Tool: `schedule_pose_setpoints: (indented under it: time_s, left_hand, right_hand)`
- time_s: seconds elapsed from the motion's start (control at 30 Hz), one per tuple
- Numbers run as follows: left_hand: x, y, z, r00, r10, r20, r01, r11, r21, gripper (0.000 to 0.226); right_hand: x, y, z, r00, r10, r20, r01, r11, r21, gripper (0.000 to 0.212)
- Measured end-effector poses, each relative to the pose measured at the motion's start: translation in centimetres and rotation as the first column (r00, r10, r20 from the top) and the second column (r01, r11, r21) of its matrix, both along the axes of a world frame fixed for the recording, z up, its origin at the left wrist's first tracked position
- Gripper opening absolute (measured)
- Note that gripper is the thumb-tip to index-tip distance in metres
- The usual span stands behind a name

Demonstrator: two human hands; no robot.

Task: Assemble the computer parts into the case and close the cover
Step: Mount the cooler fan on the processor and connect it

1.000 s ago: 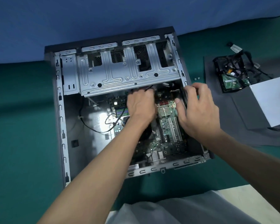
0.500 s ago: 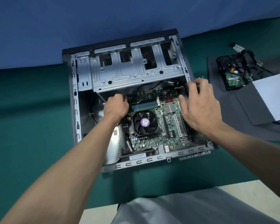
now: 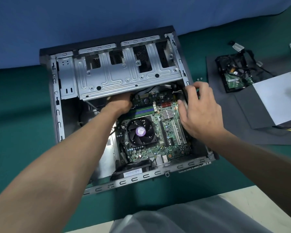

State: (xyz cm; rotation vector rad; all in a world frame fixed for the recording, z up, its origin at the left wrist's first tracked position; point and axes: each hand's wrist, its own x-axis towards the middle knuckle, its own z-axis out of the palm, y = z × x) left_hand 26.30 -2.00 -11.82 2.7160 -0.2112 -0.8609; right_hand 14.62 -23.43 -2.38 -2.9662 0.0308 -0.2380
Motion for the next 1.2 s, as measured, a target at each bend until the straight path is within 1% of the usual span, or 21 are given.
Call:
schedule_pose_setpoints:
  time_s: [0.2,0.33,0.43,0.53,0.57,0.6,0.63,0.67,0.7,0.73,0.77,0.8,0.9,0.93,1.0,1.07,1.13,1.2]
  left_hand:
    - [0.3,0.2,-0.3,0.999,0.008,0.046,-0.009,1.000,0.011,0.041]
    - [0.4,0.0,0.3,0.999,0.033,0.036,-0.035,0.999,0.034,0.035]
    - [-0.2,-0.1,1.4,0.992,0.103,0.071,-0.107,0.993,0.048,0.033]
    - [-2.2,0.1,3.0,0.973,0.207,0.099,-0.212,0.977,0.037,0.014]
    - [-2.9,0.2,3.5,0.958,0.255,0.130,-0.260,0.965,0.021,0.018]
    - [-3.4,0.2,3.9,0.935,0.319,0.157,-0.318,0.948,-0.028,0.019]
    - [-3.9,0.3,4.2,0.900,0.410,0.151,-0.396,0.911,-0.114,0.017]
    - [-4.5,0.2,4.5,0.854,0.509,0.104,-0.480,0.850,-0.215,0.015]
    - [-5.0,0.1,4.7,0.805,0.593,0.034,-0.554,0.770,-0.315,0.011]
    - [-5.5,0.1,4.9,0.761,0.648,-0.036,-0.606,0.689,-0.398,0.008]
    - [-5.9,0.0,5.0,0.728,0.679,-0.090,-0.636,0.621,-0.458,0.010]
    - [-6.3,-0.2,5.1,0.703,0.698,-0.135,-0.656,0.564,-0.501,0.013]
    - [-6.7,-0.3,5.3,0.612,0.748,-0.257,-0.722,0.397,-0.566,0.022]
    - [-6.7,-0.4,5.4,0.587,0.758,-0.284,-0.738,0.357,-0.573,0.023]
    - [-6.5,-0.2,5.4,0.561,0.777,-0.285,-0.748,0.328,-0.578,0.024]
    - [-6.5,0.3,5.6,0.557,0.793,-0.245,-0.732,0.330,-0.597,0.026]
    - [-6.6,0.9,5.9,0.569,0.800,-0.190,-0.711,0.362,-0.603,0.027]
    - [-7.1,1.4,6.1,0.571,0.800,-0.184,-0.709,0.368,-0.602,0.027]
  right_hand:
    - [-0.1,0.0,0.0,1.000,-0.005,0.004,0.005,1.000,-0.006,0.028]
    - [-0.2,-0.1,-0.3,1.000,-0.001,0.028,0.001,1.000,-0.016,0.028]
    - [0.0,-0.2,-0.5,0.999,-0.001,0.036,0.003,0.999,-0.039,0.028]
    - [0.1,-0.3,-0.4,1.000,0.008,0.017,-0.007,0.998,-0.070,0.031]
    - [0.1,-0.4,-0.2,1.000,0.025,0.004,-0.025,0.994,-0.103,0.033]
    - [-0.1,-0.4,0.0,0.998,0.056,-0.012,-0.057,0.986,-0.155,0.036]
    - [-0.2,-0.3,0.2,0.993,0.108,-0.037,-0.114,0.970,-0.214,0.039]
    - [-0.5,0.0,0.3,0.979,0.191,-0.071,-0.203,0.944,-0.261,0.044]
    - [-0.7,0.5,0.4,0.950,0.294,-0.107,-0.313,0.911,-0.268,0.047]
    - [-0.8,1.2,0.4,0.910,0.393,-0.131,-0.413,0.884,-0.217,0.048]
    - [-0.7,2.2,0.3,0.875,0.461,-0.145,-0.479,0.869,-0.123,0.046]
    - [-0.5,3.3,0.3,0.856,0.492,-0.158,-0.501,0.865,-0.020,0.042]
    - [1.7,6.5,-0.2,0.857,0.476,-0.195,-0.441,0.875,0.199,0.040]
    - [2.7,7.3,-0.5,0.853,0.467,-0.232,-0.408,0.875,0.259,0.041]
    - [4.4,8.3,-1.2,0.819,0.479,-0.318,-0.395,0.870,0.294,0.040]
    - [5.5,8.8,-1.8,0.771,0.523,-0.364,-0.449,0.851,0.271,0.036]
    - [6.1,9.1,-2.2,0.730,0.567,-0.381,-0.505,0.823,0.258,0.028]
    - [6.7,9.4,-2.4,0.706,0.607,-0.364,-0.558,0.794,0.241,0.020]
